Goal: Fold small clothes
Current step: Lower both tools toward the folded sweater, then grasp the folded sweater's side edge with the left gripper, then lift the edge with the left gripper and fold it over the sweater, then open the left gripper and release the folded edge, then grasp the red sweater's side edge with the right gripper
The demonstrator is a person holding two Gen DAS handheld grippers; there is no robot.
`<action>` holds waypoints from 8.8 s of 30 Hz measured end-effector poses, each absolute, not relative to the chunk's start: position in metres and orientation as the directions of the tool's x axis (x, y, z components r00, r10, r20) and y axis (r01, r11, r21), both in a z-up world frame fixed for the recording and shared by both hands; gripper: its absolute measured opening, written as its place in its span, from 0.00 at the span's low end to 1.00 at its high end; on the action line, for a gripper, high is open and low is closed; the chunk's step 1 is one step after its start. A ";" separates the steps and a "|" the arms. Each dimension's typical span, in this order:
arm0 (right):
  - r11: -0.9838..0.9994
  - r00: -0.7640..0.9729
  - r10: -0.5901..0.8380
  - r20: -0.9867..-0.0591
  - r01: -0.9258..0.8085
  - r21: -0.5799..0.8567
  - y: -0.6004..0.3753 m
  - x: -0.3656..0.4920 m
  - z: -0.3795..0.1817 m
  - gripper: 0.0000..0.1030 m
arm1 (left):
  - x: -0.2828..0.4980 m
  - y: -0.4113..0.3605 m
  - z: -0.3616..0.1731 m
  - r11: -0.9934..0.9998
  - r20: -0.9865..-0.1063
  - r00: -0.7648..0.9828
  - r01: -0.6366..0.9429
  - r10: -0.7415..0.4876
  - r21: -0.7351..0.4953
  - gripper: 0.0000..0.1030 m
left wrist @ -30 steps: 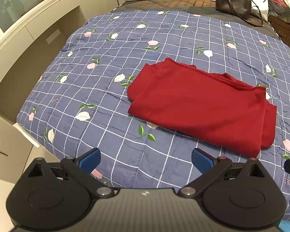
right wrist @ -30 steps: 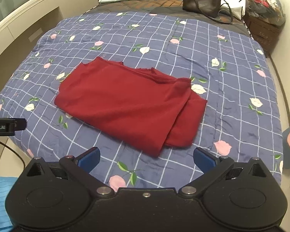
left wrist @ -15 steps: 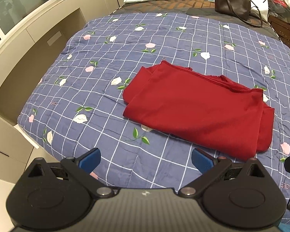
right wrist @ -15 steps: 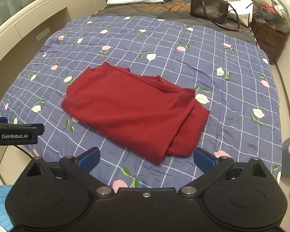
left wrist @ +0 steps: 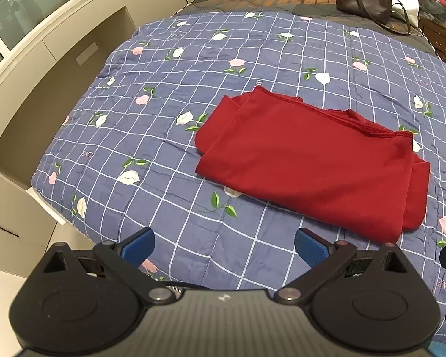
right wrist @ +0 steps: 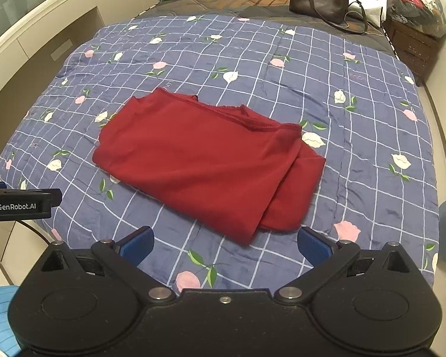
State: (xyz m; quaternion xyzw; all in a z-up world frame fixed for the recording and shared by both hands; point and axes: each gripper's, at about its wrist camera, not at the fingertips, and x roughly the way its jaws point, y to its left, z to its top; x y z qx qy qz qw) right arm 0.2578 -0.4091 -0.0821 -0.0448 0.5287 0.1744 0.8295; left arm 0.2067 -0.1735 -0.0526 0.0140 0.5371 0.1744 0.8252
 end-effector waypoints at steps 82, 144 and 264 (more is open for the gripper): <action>0.994 0.106 -0.058 -0.993 -0.083 -0.067 -0.268 0.387 -0.302 1.00 | 0.449 0.007 -0.231 0.996 -0.985 0.154 0.028 0.077 0.082 0.99; 0.995 0.140 -0.059 -0.988 -0.075 -0.070 -0.328 0.347 -0.282 0.99 | 0.427 -0.003 -0.223 0.989 -0.975 0.193 -0.080 -0.110 -0.127 0.12; 0.945 0.250 0.262 -0.932 0.132 0.301 -0.519 0.405 -0.241 0.14 | 0.330 -0.194 -0.164 0.972 -0.977 0.212 -0.226 -0.016 -0.065 0.96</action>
